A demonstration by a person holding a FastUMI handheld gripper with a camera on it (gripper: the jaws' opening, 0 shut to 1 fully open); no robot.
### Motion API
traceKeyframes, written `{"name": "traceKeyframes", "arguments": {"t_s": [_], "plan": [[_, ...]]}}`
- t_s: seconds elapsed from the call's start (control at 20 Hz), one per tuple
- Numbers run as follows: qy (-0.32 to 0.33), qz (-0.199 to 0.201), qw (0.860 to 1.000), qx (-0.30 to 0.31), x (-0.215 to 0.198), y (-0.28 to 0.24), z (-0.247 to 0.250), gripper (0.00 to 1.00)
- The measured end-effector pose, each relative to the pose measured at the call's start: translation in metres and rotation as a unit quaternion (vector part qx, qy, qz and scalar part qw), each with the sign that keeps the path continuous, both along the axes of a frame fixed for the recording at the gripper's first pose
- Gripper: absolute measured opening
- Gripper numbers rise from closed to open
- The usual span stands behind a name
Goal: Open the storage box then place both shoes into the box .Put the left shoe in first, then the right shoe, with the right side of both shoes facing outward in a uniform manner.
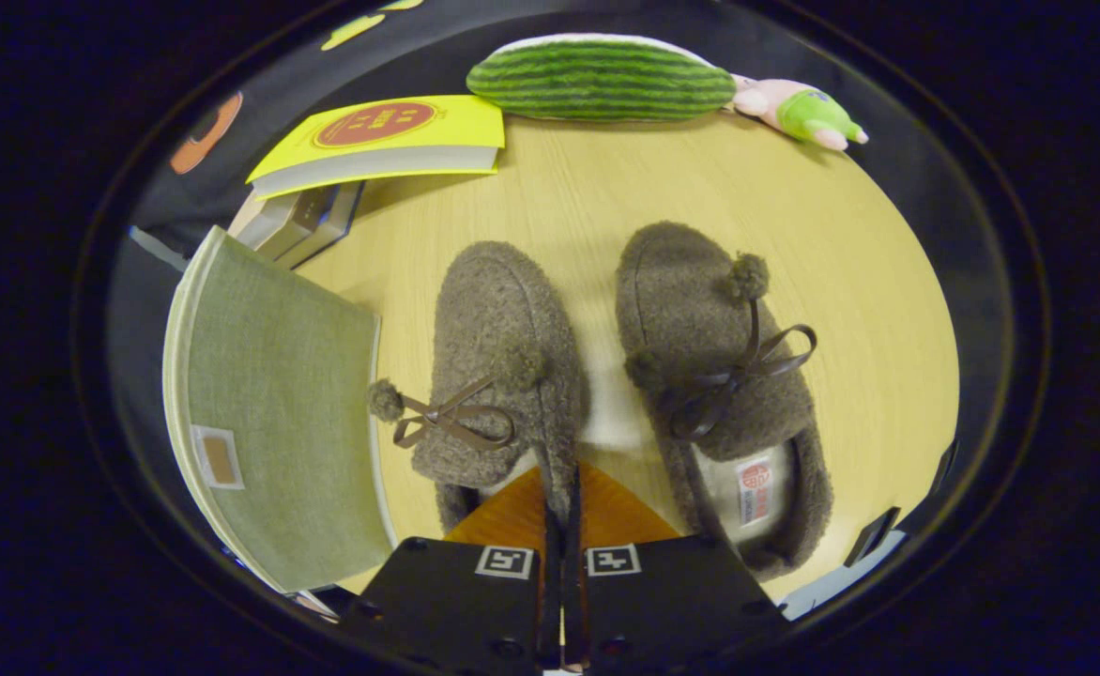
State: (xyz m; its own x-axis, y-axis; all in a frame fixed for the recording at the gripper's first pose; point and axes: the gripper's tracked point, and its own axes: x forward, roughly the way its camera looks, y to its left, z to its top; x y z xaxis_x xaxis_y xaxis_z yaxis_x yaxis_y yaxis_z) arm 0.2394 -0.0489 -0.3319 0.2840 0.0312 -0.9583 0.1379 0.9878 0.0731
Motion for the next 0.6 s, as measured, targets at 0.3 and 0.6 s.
{"name": "traceKeyframes", "arguments": {"t_s": [0.3, 0.6], "plan": [[-0.026, -0.021, 0.998, 0.055, -0.01, 0.02, 0.03, 0.06], [-0.046, -0.028, 0.996, 0.078, -0.029, 0.04, 0.085, 0.06]]}}
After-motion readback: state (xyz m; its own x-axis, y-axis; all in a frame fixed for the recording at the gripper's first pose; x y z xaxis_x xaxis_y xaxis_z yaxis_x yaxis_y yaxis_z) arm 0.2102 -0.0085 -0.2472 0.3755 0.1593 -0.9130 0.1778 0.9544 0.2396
